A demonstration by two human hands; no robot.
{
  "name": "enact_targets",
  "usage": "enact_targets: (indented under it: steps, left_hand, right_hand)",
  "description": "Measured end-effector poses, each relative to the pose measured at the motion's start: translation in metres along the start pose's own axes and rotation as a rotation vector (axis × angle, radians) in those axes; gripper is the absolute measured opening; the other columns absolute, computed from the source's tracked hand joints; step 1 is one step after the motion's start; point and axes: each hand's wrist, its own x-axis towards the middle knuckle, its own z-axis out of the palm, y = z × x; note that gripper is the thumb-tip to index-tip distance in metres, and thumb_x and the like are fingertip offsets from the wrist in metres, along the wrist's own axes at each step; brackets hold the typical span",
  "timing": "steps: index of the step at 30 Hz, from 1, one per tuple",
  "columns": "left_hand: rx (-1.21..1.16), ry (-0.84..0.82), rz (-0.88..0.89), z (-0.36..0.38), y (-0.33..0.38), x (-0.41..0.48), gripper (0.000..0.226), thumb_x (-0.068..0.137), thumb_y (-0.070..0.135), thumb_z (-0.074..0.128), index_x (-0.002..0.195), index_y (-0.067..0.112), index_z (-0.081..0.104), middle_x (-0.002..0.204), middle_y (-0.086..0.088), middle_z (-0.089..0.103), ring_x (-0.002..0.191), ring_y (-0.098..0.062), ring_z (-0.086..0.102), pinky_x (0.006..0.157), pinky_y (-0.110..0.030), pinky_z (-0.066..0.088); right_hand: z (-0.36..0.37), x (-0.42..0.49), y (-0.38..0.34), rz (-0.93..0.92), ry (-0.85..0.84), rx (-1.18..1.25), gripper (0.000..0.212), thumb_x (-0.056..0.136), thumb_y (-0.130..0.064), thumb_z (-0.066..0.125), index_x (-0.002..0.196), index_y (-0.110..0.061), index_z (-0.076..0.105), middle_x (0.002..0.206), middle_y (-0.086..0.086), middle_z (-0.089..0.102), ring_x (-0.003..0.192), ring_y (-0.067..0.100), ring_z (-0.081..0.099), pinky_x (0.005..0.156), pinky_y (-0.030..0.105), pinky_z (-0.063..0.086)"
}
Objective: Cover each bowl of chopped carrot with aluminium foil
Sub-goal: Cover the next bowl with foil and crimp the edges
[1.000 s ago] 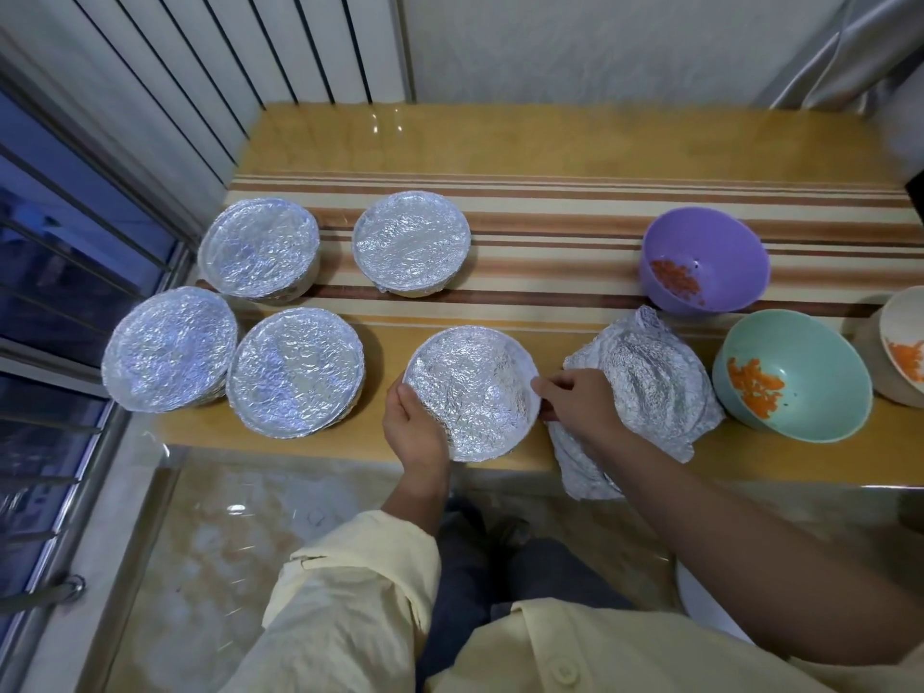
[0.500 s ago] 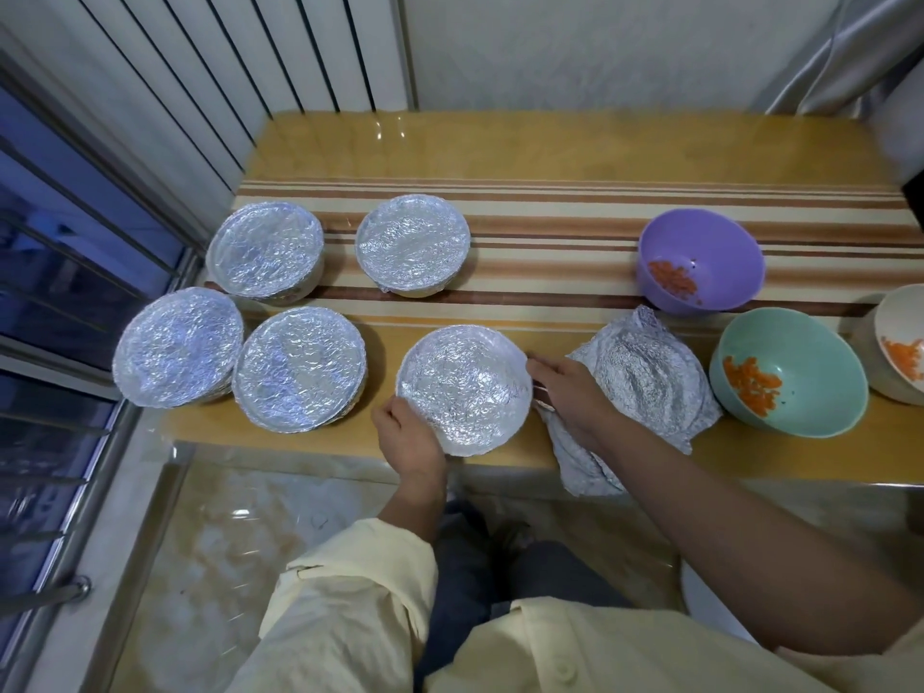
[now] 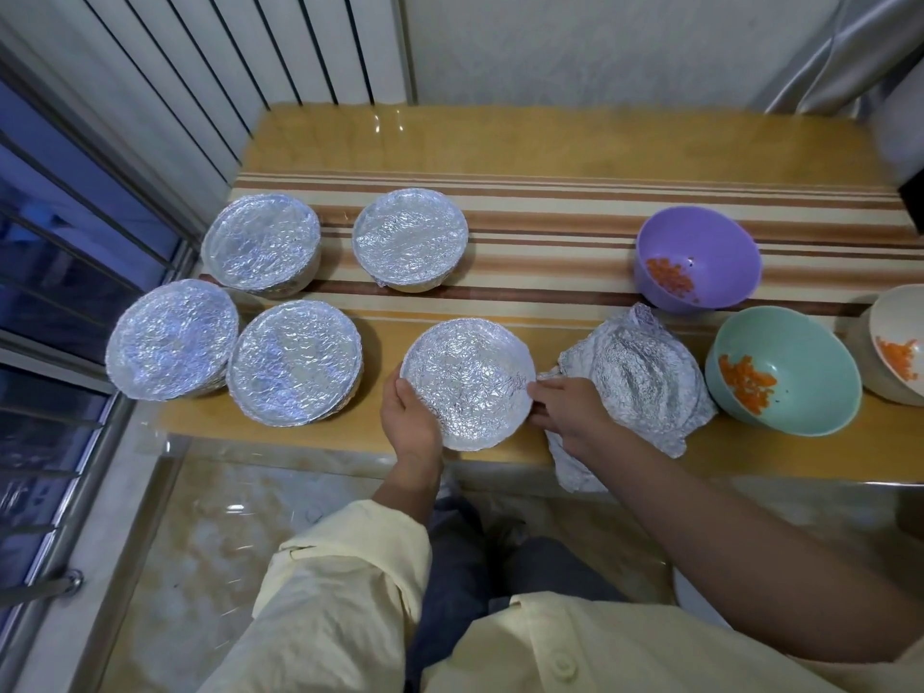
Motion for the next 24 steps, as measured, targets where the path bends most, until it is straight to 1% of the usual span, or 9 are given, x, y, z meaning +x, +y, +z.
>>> enact_targets:
  steps: [3, 6, 7, 8, 11, 15, 18, 21, 24]
  left_hand:
    - [-0.013, -0.021, -0.018, -0.001, 0.000, 0.004, 0.036, 0.108, 0.011, 0.030, 0.132, 0.001, 0.055, 0.120, -0.014, 0.062, 0.107, -0.023, 0.059, 0.083, -0.024, 0.049]
    - [0.002, -0.003, -0.008, 0.000, -0.001, 0.004, 0.034, 0.108, 0.011, 0.031, 0.129, 0.001, 0.056, 0.116, -0.012, 0.062, 0.107, -0.024, 0.059, 0.086, -0.029, 0.046]
    - [0.008, 0.008, 0.000, 0.001, -0.001, 0.004, 0.034, 0.108, 0.011, 0.031, 0.129, 0.001, 0.056, 0.115, -0.012, 0.062, 0.105, -0.024, 0.058, 0.087, -0.029, 0.045]
    - [0.010, 0.013, 0.003, 0.001, -0.003, 0.004, 0.035, 0.108, 0.011, 0.031, 0.129, 0.000, 0.056, 0.115, -0.012, 0.061, 0.104, -0.023, 0.058, 0.088, -0.029, 0.044]
    - [0.001, 0.011, -0.007, 0.001, -0.003, 0.003, 0.034, 0.108, 0.013, 0.031, 0.128, 0.002, 0.056, 0.115, -0.012, 0.061, 0.103, -0.021, 0.057, 0.088, -0.029, 0.044]
    - [-0.027, 0.011, -0.015, 0.002, -0.002, 0.003, 0.030, 0.108, 0.013, 0.031, 0.124, 0.011, 0.057, 0.116, -0.010, 0.062, 0.106, -0.023, 0.059, 0.091, -0.031, 0.046]
    - [-0.016, 0.009, -0.029, 0.002, -0.003, 0.004, 0.033, 0.109, 0.014, 0.031, 0.128, 0.007, 0.056, 0.118, -0.011, 0.062, 0.107, -0.023, 0.059, 0.091, -0.032, 0.046]
    - [-0.004, 0.007, -0.022, 0.001, -0.004, 0.006, 0.034, 0.108, 0.015, 0.032, 0.129, 0.005, 0.057, 0.121, -0.015, 0.063, 0.108, -0.024, 0.059, 0.094, -0.034, 0.048]
    - [-0.011, -0.001, -0.036, 0.001, -0.004, 0.007, 0.034, 0.109, 0.015, 0.031, 0.130, 0.005, 0.056, 0.122, -0.015, 0.063, 0.110, -0.026, 0.060, 0.095, -0.035, 0.049]
  right_hand:
    - [-0.002, 0.002, 0.004, 0.008, 0.006, 0.045, 0.013, 0.090, -0.005, 0.063, 0.102, -0.001, 0.059, 0.108, 0.017, 0.064, 0.098, 0.029, 0.065, 0.074, 0.031, 0.056]
    - [0.000, 0.003, 0.005, -0.004, 0.030, 0.021, 0.002, 0.090, -0.005, 0.064, 0.088, -0.005, 0.063, 0.105, 0.017, 0.066, 0.099, 0.030, 0.064, 0.085, 0.038, 0.055]
    - [0.000, 0.003, 0.004, 0.000, 0.034, 0.026, 0.005, 0.089, -0.004, 0.064, 0.085, -0.005, 0.063, 0.102, 0.016, 0.066, 0.097, 0.030, 0.065, 0.087, 0.039, 0.054]
    - [-0.001, 0.004, 0.004, 0.017, 0.026, 0.055, 0.002, 0.088, -0.003, 0.064, 0.087, -0.003, 0.064, 0.102, 0.017, 0.066, 0.095, 0.029, 0.065, 0.086, 0.039, 0.054]
    - [-0.006, 0.005, 0.000, 0.105, -0.028, 0.170, 0.016, 0.085, -0.001, 0.067, 0.099, 0.005, 0.063, 0.105, 0.019, 0.066, 0.087, 0.026, 0.066, 0.072, 0.032, 0.056]
    - [-0.006, 0.002, -0.003, 0.156, -0.020, 0.193, 0.011, 0.084, -0.003, 0.069, 0.093, 0.002, 0.065, 0.094, 0.015, 0.068, 0.072, 0.020, 0.065, 0.050, 0.024, 0.053]
    - [-0.004, 0.000, 0.000, 0.119, 0.022, 0.168, 0.011, 0.083, -0.005, 0.071, 0.091, 0.001, 0.066, 0.087, 0.013, 0.069, 0.070, 0.019, 0.066, 0.049, 0.021, 0.052]
    - [-0.010, -0.001, -0.003, 0.122, -0.037, 0.161, 0.015, 0.082, -0.005, 0.072, 0.095, 0.002, 0.066, 0.089, 0.015, 0.070, 0.072, 0.020, 0.068, 0.053, 0.022, 0.055]
    - [-0.013, -0.003, -0.006, 0.101, -0.070, 0.114, 0.017, 0.083, -0.004, 0.071, 0.098, 0.002, 0.066, 0.085, 0.013, 0.070, 0.069, 0.020, 0.067, 0.051, 0.020, 0.054]
